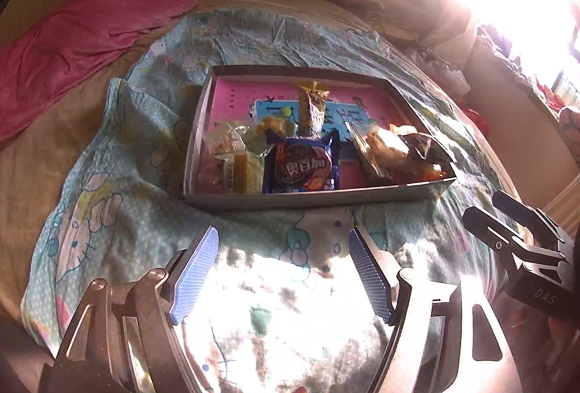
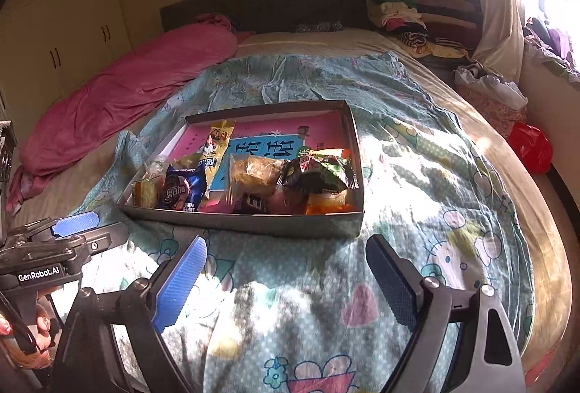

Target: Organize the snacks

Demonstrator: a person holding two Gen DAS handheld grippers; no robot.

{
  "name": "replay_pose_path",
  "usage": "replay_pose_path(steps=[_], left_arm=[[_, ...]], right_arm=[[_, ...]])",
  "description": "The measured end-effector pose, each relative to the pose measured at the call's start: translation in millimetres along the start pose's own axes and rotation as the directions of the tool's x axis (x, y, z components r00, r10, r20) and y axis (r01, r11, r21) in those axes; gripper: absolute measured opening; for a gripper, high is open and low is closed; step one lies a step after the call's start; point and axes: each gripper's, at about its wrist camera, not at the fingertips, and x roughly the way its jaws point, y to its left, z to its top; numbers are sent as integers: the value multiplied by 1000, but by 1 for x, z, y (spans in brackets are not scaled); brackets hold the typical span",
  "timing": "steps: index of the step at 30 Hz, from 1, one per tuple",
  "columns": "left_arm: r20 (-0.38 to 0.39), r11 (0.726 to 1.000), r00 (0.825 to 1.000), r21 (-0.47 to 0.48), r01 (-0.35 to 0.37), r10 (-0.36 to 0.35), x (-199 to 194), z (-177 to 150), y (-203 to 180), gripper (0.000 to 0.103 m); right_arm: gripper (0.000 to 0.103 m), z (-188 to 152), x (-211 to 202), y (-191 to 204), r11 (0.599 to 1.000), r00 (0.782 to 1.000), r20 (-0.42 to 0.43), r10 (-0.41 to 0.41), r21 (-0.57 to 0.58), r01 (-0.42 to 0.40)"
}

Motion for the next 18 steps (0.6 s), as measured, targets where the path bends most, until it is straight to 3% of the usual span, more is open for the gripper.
replay_pose_path(steps=[4,18], left_arm=[[-17,1000,1000,8,0,0,-4,-13,-10,76],[-8,999,1000,50,-9,9,-16,-22,-25,76]], right_arm=[[96,-8,-8,3,1000,1000,-4,11,0,-11],[96,-22,-24,15,999,1000,-19,25,-24,-25]])
